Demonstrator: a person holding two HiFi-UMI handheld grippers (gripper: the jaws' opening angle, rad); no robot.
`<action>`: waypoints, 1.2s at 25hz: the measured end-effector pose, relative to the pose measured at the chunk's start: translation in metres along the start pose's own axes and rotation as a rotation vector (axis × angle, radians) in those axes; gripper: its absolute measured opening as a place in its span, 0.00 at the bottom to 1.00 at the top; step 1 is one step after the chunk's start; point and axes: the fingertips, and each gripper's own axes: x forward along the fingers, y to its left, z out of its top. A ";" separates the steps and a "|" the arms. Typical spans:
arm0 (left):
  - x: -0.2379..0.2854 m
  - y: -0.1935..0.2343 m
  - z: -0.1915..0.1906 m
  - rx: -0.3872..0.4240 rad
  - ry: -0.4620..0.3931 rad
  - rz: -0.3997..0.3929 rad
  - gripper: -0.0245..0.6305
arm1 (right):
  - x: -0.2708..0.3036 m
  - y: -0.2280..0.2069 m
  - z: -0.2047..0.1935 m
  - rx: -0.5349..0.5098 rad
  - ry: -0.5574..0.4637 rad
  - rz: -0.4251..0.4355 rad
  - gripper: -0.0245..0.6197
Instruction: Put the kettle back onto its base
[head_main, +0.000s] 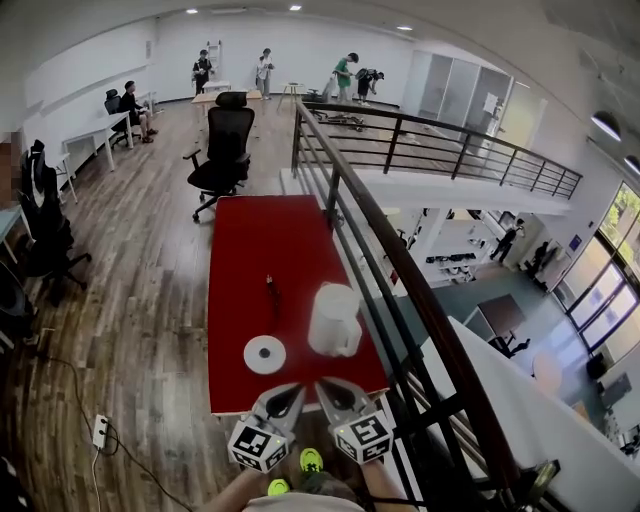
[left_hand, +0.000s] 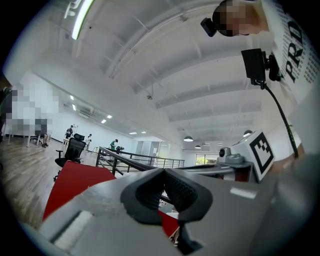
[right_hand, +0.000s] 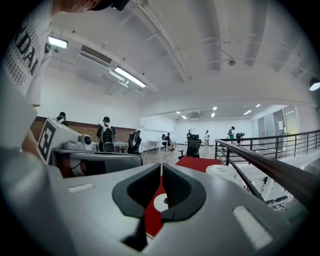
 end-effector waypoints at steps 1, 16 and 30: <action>0.005 0.002 -0.002 -0.003 0.002 0.004 0.03 | 0.004 -0.004 -0.002 0.004 0.005 0.009 0.05; 0.101 0.024 -0.015 0.002 0.014 0.014 0.03 | 0.043 -0.094 -0.015 -0.036 0.063 -0.010 0.18; 0.148 0.058 -0.061 -0.023 0.089 0.080 0.03 | 0.063 -0.169 -0.065 -0.103 0.195 -0.193 0.30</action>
